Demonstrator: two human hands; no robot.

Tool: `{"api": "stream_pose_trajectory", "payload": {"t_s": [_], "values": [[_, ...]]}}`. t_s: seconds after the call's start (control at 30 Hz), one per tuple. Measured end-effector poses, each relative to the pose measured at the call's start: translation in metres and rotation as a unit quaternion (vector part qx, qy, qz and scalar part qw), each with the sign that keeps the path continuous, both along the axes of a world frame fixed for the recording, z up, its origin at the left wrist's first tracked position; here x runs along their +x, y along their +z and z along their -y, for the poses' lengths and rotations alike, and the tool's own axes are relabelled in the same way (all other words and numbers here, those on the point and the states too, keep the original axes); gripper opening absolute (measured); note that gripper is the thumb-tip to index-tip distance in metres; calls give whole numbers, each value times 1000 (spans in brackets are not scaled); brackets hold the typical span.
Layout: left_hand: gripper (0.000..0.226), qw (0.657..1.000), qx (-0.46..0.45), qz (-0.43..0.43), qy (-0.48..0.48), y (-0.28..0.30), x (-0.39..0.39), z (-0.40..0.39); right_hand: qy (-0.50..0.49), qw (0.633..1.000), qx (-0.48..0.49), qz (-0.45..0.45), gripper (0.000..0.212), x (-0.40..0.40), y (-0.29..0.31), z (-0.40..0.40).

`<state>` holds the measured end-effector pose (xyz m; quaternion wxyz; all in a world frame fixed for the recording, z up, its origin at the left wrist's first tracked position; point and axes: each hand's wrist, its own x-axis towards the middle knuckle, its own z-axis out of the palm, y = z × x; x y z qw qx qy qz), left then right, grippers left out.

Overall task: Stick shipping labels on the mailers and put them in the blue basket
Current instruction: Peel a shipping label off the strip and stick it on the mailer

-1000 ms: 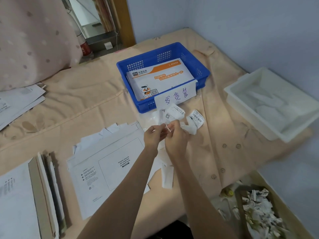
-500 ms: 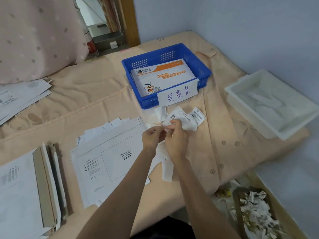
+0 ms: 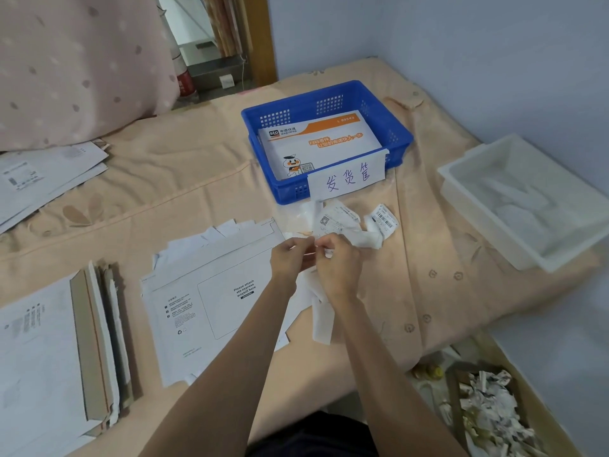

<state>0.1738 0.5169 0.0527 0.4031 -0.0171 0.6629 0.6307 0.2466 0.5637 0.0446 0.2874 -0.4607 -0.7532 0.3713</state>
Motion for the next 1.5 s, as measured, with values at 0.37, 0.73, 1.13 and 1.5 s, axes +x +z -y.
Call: {"api": "stream_pose_trajectory", "payload": {"t_s": [0.37, 0.73, 1.13, 1.5], "values": [[14, 1000, -17, 2, -3, 2, -10, 4, -14, 997, -76, -30, 8, -8, -1, -1], [24, 999, -19, 2, -35, 6, -14, 2, 1, 995, -100, -21, 9, -15, -6, -6], [24, 989, -117, -78, -40, 10, -24, -3, 49, 995, 38, 81, 18, -15, -11, -5], [44, 889, -360, -275, -61, 9, -37, 5, 47, 997, 44, 41, 18, -23, -15, 5]]}}
